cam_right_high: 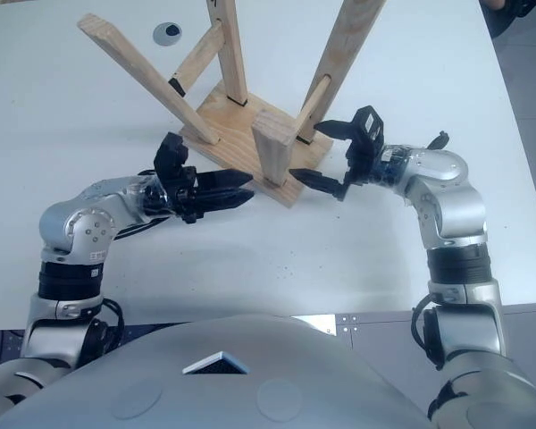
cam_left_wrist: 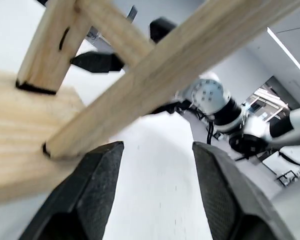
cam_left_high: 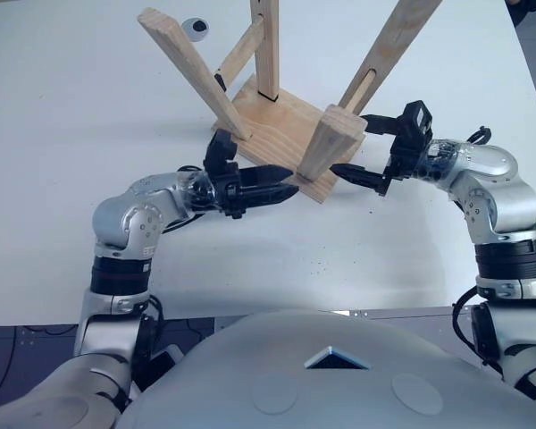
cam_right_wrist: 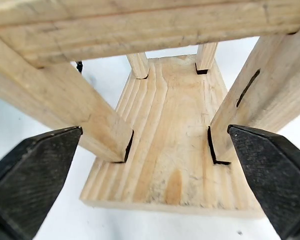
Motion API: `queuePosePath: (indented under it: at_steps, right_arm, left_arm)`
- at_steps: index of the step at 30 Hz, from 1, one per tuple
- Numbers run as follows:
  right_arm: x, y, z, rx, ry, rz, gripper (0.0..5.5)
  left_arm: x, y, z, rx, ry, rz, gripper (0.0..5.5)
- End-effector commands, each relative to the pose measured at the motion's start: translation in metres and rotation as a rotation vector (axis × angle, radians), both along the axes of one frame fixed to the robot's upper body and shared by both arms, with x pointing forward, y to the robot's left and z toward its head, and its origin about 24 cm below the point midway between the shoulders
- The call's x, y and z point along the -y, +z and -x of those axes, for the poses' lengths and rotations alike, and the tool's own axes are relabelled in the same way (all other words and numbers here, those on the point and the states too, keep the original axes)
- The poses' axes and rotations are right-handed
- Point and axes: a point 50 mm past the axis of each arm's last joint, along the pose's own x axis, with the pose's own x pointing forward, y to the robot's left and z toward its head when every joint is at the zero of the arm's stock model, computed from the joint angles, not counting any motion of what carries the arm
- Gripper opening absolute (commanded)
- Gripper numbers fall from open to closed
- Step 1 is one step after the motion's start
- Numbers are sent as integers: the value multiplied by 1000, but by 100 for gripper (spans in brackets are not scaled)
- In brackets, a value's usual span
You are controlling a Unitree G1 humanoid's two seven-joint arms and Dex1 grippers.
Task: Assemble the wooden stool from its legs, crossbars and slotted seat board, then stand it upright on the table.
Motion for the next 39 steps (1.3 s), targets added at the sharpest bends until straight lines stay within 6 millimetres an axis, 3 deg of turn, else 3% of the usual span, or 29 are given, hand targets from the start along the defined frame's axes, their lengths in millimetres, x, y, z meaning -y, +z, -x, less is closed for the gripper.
queuePosePath:
  at_steps: [1, 3, 8, 12, 18, 21, 29, 33, 39]
  right_arm:
    - [12, -2, 17, -38, 16, -2, 538]
    - [9, -3, 24, -53, 22, -25, 538]
    - [-9, -10, 35, -74, -4, -86, 540]
    - [-24, -15, 33, -66, -35, -109, 540]
    - [-45, -18, 32, -72, -1, -141, 540]
    - [-51, -22, 31, -71, -11, -147, 490]
    - [-50, -29, 27, -75, -39, -134, 358]
    - [-38, -31, 21, -68, -86, -120, 290]
    - [-28, -32, 27, -145, -15, -168, 201]
  left_arm:
    - [-56, -21, -18, 247, 111, -369, 252]
    - [-72, -17, -34, 397, 139, -431, 252]
    - [-91, -10, -66, 620, 212, -502, 332]
    - [-86, -19, -76, 720, 224, -527, 371]
    - [-68, -21, -89, 766, 272, -442, 371]
    - [-63, -20, -94, 778, 283, -421, 378]
    - [-47, -28, -83, 657, 172, -267, 378]
    - [-46, -30, -73, 616, 105, -228, 378]
    - [-44, -30, -52, 570, -11, -198, 289]
